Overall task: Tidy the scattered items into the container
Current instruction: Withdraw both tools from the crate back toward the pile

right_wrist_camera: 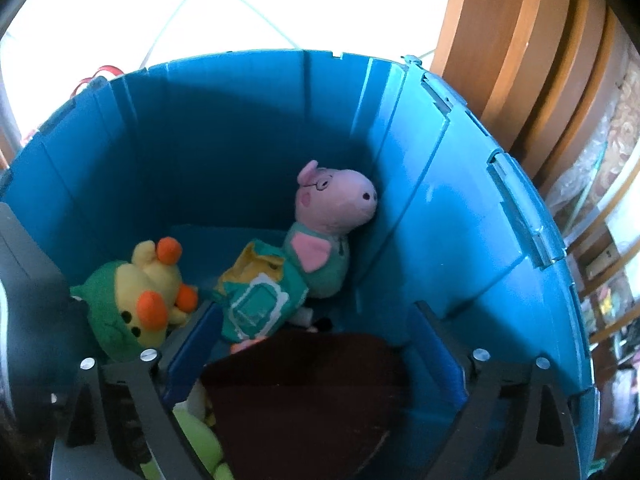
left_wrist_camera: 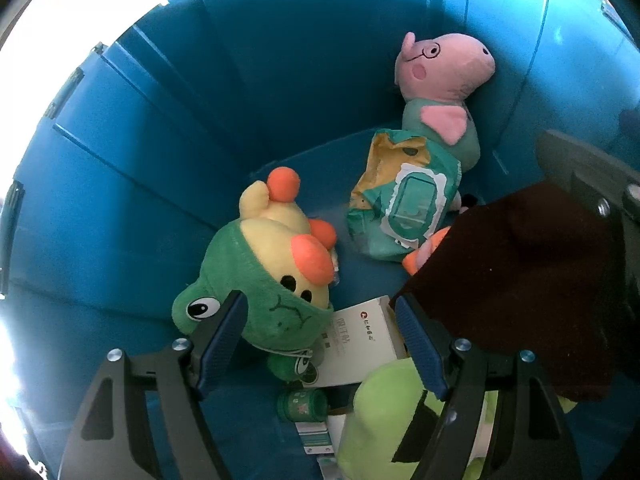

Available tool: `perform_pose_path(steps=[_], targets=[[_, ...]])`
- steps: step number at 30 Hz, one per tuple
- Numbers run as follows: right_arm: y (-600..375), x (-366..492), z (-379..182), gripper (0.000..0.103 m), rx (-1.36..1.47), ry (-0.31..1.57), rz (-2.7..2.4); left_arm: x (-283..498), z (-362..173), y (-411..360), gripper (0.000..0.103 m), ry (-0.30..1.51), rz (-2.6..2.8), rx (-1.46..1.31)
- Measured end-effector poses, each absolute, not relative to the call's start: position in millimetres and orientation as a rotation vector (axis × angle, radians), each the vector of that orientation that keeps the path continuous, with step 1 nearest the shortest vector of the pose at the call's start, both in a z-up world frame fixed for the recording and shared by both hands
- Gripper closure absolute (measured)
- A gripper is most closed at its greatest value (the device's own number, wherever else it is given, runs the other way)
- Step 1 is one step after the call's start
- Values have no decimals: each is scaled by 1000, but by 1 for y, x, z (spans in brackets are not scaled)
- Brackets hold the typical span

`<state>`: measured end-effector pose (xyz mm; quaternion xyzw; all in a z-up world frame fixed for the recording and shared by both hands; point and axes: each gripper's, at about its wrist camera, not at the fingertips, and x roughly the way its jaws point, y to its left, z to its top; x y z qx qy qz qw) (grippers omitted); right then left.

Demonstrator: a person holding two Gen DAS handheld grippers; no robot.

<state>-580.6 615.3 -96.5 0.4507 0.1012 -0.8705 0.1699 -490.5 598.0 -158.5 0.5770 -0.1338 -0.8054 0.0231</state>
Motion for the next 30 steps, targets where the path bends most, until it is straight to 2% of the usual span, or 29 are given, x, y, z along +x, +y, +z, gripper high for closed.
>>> perform_pose_path(steps=[6, 10, 14, 19, 22, 24, 30], targets=[[619, -584, -96, 2, 1328, 219, -2435, -487, -149, 593, 27, -375, -2500, 1759], [630, -582, -88, 2, 1372, 65, -2365, -473, -127, 584, 27, -317, -2520, 1723], [634, -561, -62, 0, 1301, 28, -2359, -448, -94, 568, 27, -237, -2563, 1714], [642, -524, -18, 0, 1149, -32, -2344, -397, -33, 546, 26, -269, -2687, 1472], [643, -500, 6, 0, 1068, -62, -2335, -365, -1, 524, 21, -211, -2756, 1342], [641, -480, 23, 0, 1002, -89, -2324, -342, 17, 504, 13, -174, -2784, 1234], [610, -406, 61, 0, 814, -108, -2264, -279, 54, 431, 13, -47, -2832, 1007]])
